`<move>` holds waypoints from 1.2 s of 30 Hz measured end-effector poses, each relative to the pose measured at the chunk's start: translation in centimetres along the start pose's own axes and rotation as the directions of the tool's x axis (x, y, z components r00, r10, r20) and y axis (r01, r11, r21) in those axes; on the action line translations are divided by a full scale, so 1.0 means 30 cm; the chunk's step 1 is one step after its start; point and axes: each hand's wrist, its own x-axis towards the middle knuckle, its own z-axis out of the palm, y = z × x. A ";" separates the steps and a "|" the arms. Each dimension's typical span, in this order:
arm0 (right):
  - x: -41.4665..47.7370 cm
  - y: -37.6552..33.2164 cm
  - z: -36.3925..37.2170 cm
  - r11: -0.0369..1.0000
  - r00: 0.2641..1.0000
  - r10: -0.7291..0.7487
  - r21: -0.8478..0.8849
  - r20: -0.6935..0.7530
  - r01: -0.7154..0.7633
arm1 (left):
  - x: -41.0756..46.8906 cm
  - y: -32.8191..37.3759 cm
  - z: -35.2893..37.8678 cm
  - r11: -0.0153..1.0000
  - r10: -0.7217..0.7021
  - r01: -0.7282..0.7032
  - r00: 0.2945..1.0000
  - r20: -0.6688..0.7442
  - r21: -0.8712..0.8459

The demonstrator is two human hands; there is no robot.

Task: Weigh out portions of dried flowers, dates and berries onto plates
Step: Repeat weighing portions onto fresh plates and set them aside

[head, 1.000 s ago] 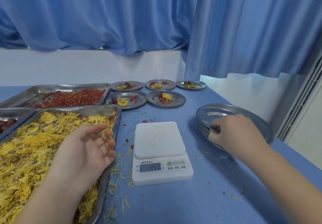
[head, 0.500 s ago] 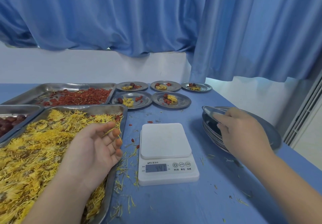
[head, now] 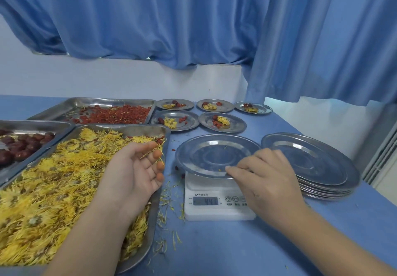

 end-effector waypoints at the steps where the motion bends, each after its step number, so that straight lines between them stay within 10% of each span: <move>1: -0.003 -0.005 0.004 1.000 1.000 -0.012 0.004 0.001 0.012 | -0.002 0.003 0.002 1.000 0.002 -0.002 1.000 -0.009 0.000; 29: -0.039 0.037 -0.059 0.972 0.898 0.107 0.144 0.426 -0.184 | -0.003 -0.003 0.005 0.999 -0.020 0.020 1.000 -0.018 0.033; 36: -0.072 0.056 -0.140 0.860 0.629 0.139 0.221 0.765 -0.459 | 0.000 -0.015 0.009 0.997 -0.028 0.028 1.000 0.003 0.073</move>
